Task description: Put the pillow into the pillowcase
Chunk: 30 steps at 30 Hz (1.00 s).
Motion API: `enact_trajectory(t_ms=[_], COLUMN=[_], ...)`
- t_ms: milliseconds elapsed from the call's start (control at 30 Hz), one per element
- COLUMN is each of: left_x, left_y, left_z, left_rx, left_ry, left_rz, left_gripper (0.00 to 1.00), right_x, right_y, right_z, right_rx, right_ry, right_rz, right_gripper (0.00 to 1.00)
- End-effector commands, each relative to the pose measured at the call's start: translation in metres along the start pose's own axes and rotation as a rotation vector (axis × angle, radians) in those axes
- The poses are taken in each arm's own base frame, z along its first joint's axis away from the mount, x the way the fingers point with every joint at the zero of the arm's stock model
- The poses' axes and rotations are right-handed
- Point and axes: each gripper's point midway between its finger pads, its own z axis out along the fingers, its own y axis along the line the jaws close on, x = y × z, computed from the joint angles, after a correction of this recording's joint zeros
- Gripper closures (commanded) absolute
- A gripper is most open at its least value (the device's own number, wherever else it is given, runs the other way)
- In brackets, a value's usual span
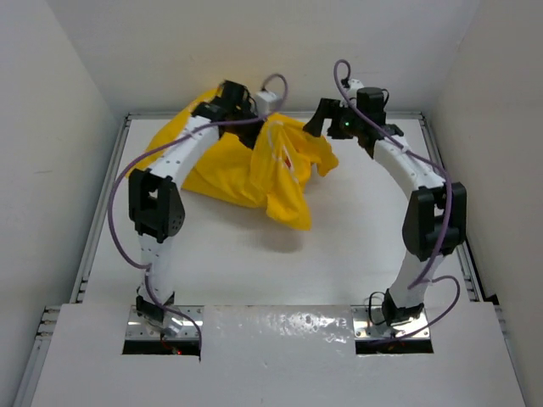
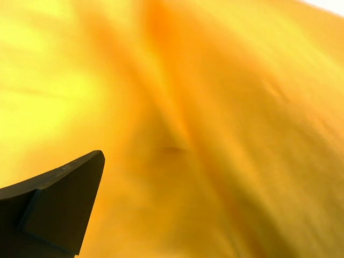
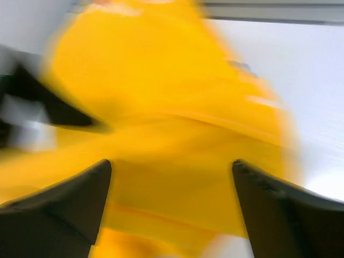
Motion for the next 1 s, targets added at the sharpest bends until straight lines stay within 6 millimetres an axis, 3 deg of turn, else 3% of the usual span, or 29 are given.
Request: enact_trajectory(t_ms=[0,33,67,133,167,200,233,267,300,333,400,433,467,500,533,567,600,633,667,700,767,800,833,900,967], left_x=[-0.084,-0.084,-0.08,-0.069,-0.064,-0.055,-0.052,-0.047,-0.042,-0.035,-0.018,-0.013,0.001,0.003,0.005,-0.012,-0.005,-0.006,-0.03,-0.029,-0.047,-0.052,-0.046,-0.045,-0.017], left_y=[0.032,0.036,0.048,0.055,0.064,0.069,0.069,0.069,0.066,0.059,0.056,0.055,0.061,0.069,0.083,0.097,0.111,0.123,0.129,0.131,0.126,0.123,0.121,0.112,0.115], left_z=[-0.106,-0.118,-0.125,-0.134,-0.14,-0.139,-0.141,-0.137,-0.133,-0.122,-0.101,-0.091,-0.077,-0.076,-0.089,-0.095,-0.101,-0.129,-0.142,-0.149,-0.16,-0.159,-0.144,-0.121,-0.105], left_rx=[-0.19,-0.245,-0.329,-0.402,-0.466,-0.49,-0.496,-0.49,-0.474,-0.44,-0.441,-0.526,-0.569,-0.659,-0.838,-0.979,-1.087,-1.275,-1.382,-1.437,-1.471,-1.447,-1.339,-1.183,-1.143], left_ry=[-0.255,-0.252,-0.233,-0.207,-0.187,-0.161,-0.148,-0.125,-0.103,-0.076,0.031,0.117,0.208,0.25,0.329,0.274,0.327,0.373,0.312,0.32,0.25,0.225,0.25,0.213,0.306], left_rz=[0.084,0.124,0.125,0.141,0.14,0.147,0.166,0.175,0.183,0.199,0.264,0.322,0.372,0.392,0.423,0.427,0.459,0.458,0.503,0.517,0.53,0.53,0.563,0.561,0.59], left_gripper=[0.0,0.0,0.0,0.0,0.0,0.07,0.42,0.81,1.0,1.0,1.0,0.89,0.82,0.75,0.73,0.68,0.63,0.49,0.45,0.44,0.43,0.43,0.43,0.43,0.42], right_x=[0.004,0.001,-0.017,-0.025,-0.021,-0.017,-0.022,0.001,0.011,0.009,0.035,0.041,0.047,0.054,0.065,0.069,0.073,0.079,0.084,0.09,0.098,0.097,0.107,0.109,0.117], right_y=[-0.103,-0.112,-0.11,-0.106,-0.102,-0.09,-0.077,-0.077,-0.059,-0.049,-0.016,-0.002,0.017,0.026,0.027,0.038,0.036,0.03,0.026,0.021,0.023,0.028,0.039,0.052,0.061], right_z=[-0.029,-0.036,-0.04,-0.052,-0.055,-0.056,-0.065,-0.067,-0.066,-0.066,-0.075,-0.08,-0.079,-0.08,-0.079,-0.08,-0.079,-0.078,-0.077,-0.077,-0.073,-0.07,-0.069,-0.062,-0.055], right_rx=[0.445,0.476,0.48,0.484,0.466,0.401,0.375,0.355,0.263,0.215,0.097,0.046,-0.012,-0.035,-0.026,-0.038,-0.023,0.007,0.023,0.041,0.024,-0.006,-0.078,-0.152,-0.163], right_ry=[0.112,0.118,0.092,0.103,0.119,0.137,0.117,0.149,0.158,0.116,0.11,0.065,0.055,0.048,0.043,0.039,0.039,0.045,0.058,0.083,0.117,0.105,0.121,0.078,0.077], right_rz=[0.03,0.039,0.019,-0.032,-0.051,-0.074,-0.102,-0.084,-0.084,-0.111,-0.112,-0.137,-0.15,-0.169,-0.183,-0.204,-0.194,-0.177,-0.156,-0.135,-0.108,-0.103,-0.091,-0.083,-0.088], right_gripper=[0.02,0.01,0.01,0.01,0.13,0.46,0.99,1.0,1.0,0.96,0.66,0.4,0.3,0.25,0.22,0.21,0.21,0.22,0.22,0.22,0.21,0.2,0.19,0.13,0.11])
